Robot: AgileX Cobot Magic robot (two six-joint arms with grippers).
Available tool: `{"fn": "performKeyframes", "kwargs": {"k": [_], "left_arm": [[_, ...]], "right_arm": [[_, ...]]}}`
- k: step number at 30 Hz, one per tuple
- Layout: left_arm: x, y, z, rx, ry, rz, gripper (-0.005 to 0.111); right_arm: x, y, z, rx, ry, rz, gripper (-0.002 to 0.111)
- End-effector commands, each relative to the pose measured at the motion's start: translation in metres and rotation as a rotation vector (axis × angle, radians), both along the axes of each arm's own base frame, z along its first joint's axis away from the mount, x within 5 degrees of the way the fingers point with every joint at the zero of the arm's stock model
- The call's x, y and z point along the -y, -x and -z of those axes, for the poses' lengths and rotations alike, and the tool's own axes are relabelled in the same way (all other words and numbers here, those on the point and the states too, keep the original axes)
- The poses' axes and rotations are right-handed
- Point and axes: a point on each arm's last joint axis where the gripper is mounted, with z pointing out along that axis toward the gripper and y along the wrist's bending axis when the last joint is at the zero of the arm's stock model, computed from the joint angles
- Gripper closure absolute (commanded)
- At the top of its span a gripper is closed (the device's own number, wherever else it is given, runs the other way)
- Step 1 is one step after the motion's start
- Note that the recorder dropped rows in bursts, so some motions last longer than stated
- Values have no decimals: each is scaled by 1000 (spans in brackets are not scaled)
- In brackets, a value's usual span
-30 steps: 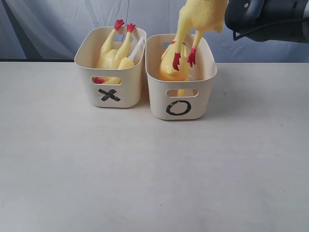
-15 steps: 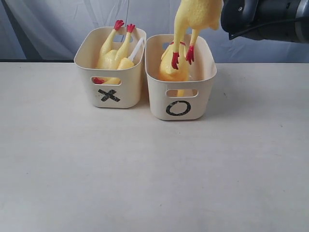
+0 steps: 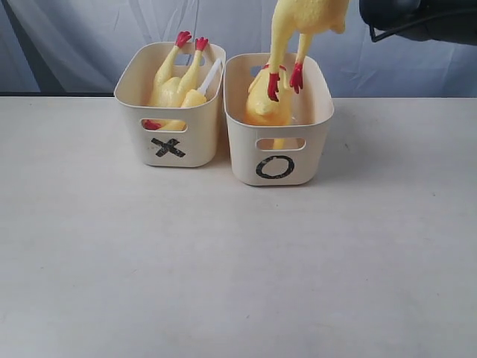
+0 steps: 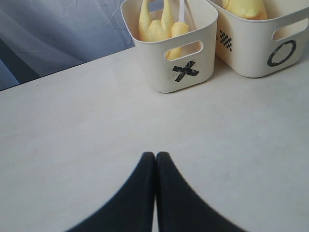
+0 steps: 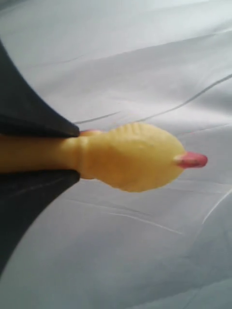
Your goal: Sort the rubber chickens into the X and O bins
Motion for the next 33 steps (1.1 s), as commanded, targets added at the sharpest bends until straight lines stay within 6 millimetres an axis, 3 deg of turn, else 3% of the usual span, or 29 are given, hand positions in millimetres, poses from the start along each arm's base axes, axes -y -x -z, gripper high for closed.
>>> {"fn": "performKeyframes", "kwargs": {"k": [1,5,17,26,33], "left_arm": [[0,1,1,-5,9,3,106],[0,1,1,-5,9,3,106],[0,1,1,-5,9,3,106],[0,1,1,-3,9,3,106],[0,1,1,-3,9,3,106]], "right_arm": [[3,7,-17,33,125,-85,109],[10,6,-18,9,185,-157,109],[22,-5,7,12,501,-81,109],[26,-25,31,-15,323,-21,109],[26,-41,32,-20,208,11,109]]}}
